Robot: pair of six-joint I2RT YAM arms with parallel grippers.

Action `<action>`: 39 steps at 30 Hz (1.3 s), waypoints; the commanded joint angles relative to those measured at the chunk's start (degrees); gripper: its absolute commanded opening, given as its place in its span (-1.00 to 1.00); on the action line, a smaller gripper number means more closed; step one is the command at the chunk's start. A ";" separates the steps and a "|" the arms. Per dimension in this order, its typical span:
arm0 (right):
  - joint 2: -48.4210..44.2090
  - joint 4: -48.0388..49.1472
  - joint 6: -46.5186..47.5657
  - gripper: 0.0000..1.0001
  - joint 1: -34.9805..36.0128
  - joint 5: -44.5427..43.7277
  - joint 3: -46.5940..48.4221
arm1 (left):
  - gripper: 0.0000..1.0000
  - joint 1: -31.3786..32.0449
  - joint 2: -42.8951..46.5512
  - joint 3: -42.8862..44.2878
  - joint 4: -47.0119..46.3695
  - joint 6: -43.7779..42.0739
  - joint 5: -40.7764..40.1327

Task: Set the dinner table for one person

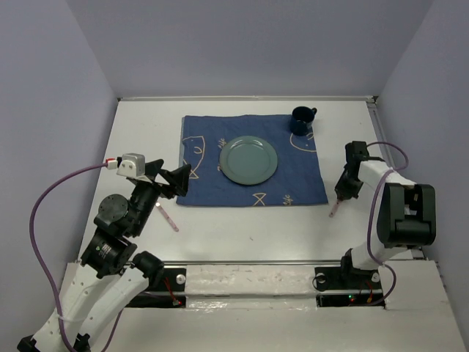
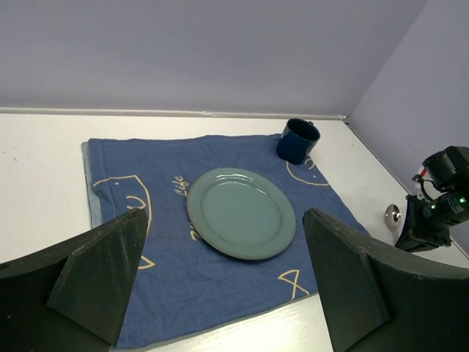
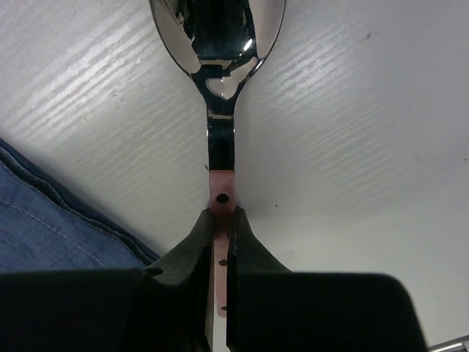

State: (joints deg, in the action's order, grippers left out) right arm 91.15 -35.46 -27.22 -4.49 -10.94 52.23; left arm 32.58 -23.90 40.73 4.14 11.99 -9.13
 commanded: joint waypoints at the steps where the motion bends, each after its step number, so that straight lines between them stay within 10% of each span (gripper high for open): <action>1: -8.06 0.93 3.12 -1.00 -0.34 -1.46 0.85 | 0.98 0.38 -0.09 -0.04 -2.30 -1.27 -0.28; 10: -8.72 -2.34 9.38 -1.00 17.13 3.82 14.39 | 0.98 0.29 -1.15 -0.47 -2.30 -1.09 -2.38; 39: 21.17 5.32 16.24 -0.81 17.68 13.66 31.18 | 0.98 -7.79 -11.69 0.31 -0.36 4.62 2.09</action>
State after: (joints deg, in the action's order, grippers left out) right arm 112.22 -32.34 -11.73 12.84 3.49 80.23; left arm 25.36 -34.92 40.73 4.86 16.40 -8.36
